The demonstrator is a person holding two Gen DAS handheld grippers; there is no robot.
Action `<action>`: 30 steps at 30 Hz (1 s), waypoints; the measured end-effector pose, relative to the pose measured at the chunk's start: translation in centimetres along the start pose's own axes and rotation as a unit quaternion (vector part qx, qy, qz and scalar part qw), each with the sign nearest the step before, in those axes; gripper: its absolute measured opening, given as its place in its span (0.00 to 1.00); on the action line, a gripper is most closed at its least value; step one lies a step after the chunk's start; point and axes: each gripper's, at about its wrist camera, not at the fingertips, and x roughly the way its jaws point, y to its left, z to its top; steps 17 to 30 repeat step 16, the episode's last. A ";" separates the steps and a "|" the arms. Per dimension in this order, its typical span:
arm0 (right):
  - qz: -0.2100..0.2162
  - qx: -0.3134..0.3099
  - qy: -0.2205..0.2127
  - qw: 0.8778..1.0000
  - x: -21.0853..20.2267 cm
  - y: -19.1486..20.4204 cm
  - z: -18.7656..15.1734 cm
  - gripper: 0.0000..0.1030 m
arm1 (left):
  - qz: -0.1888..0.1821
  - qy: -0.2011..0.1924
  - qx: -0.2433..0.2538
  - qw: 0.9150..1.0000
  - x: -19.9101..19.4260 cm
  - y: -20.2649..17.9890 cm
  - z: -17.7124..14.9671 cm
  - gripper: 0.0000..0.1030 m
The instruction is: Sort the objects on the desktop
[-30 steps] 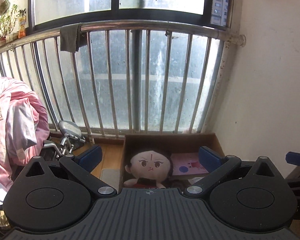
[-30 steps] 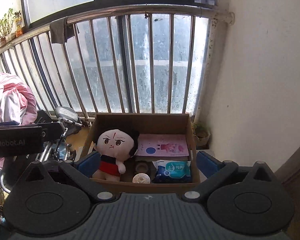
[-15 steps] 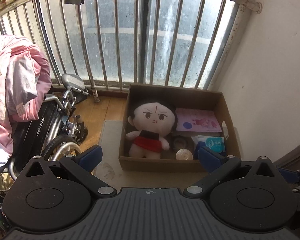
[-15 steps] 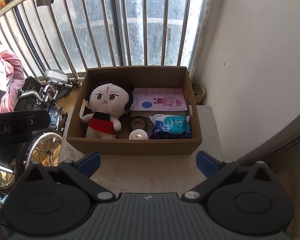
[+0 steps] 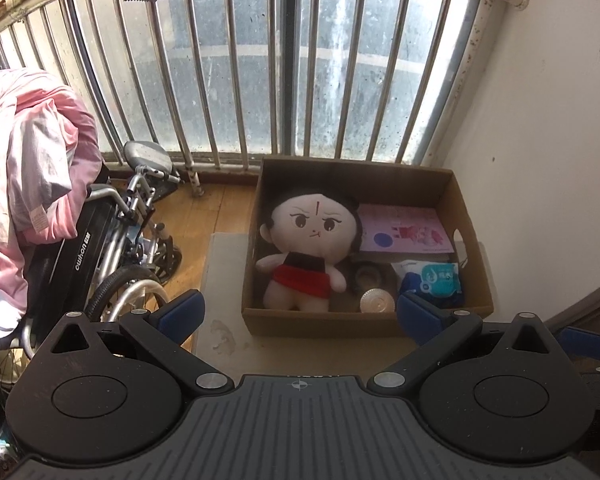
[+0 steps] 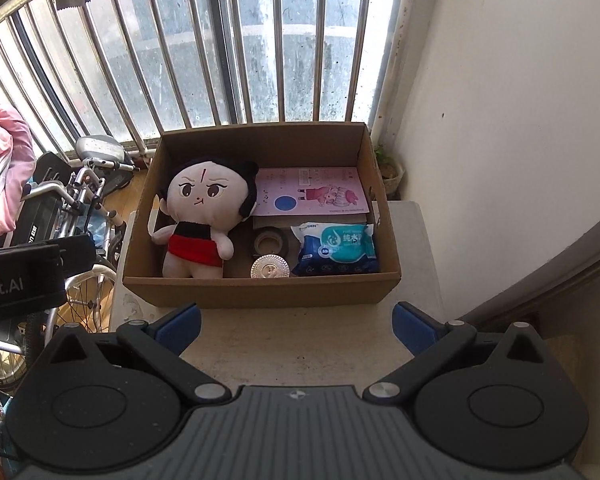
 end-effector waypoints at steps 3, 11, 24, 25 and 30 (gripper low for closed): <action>-0.002 0.001 0.007 1.000 0.5 0.0 0.2 1.00 | -0.003 0.005 0.005 1.000 0.4 -0.1 0.1 1.00; -0.007 0.011 0.021 1.000 1.4 -0.4 0.7 1.00 | -0.015 0.030 0.002 0.999 1.6 -0.3 0.3 1.00; -0.009 0.014 0.025 1.000 1.6 -0.5 0.9 1.00 | -0.019 0.035 0.008 0.999 1.9 -0.5 0.5 1.00; -0.009 0.014 0.025 1.000 1.6 -0.5 0.9 1.00 | -0.019 0.035 0.008 0.999 1.9 -0.5 0.5 1.00; -0.009 0.014 0.025 1.000 1.6 -0.5 0.9 1.00 | -0.019 0.035 0.008 0.999 1.9 -0.5 0.5 1.00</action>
